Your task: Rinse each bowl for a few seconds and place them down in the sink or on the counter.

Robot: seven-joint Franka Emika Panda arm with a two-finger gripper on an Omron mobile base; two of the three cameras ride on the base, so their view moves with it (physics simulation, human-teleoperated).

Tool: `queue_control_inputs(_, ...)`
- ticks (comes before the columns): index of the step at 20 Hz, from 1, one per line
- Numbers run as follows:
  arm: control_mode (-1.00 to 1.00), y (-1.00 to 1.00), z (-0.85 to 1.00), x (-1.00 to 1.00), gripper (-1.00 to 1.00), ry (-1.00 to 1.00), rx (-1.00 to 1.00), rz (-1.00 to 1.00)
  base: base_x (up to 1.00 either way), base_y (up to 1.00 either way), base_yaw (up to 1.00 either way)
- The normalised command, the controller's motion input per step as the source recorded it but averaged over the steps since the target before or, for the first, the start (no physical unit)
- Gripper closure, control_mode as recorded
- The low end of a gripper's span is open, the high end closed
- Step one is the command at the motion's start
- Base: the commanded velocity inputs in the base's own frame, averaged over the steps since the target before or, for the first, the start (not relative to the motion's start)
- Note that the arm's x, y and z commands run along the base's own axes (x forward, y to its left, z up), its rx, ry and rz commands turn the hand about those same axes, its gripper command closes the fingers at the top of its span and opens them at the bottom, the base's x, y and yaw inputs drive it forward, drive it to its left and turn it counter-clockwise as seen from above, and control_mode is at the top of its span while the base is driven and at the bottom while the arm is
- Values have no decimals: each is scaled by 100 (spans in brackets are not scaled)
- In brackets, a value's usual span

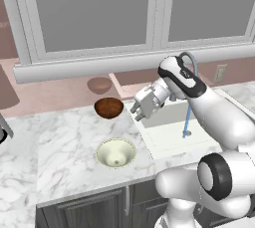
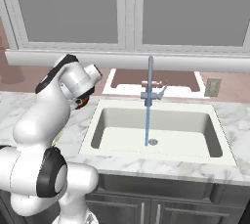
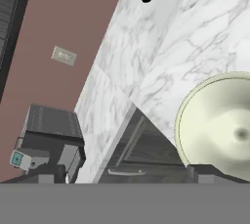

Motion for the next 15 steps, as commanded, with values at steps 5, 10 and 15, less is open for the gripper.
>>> queue_control_inputs(5,-100,-6,83,-19,-100,0,0,0,0,0,0)
queue_control_inputs(10,-100,-24,75,-23,-100,0,2,-3,0,0,0)
queue_control_inputs(15,-100,-31,56,-57,-100,-1,6,-3,0,0,0)
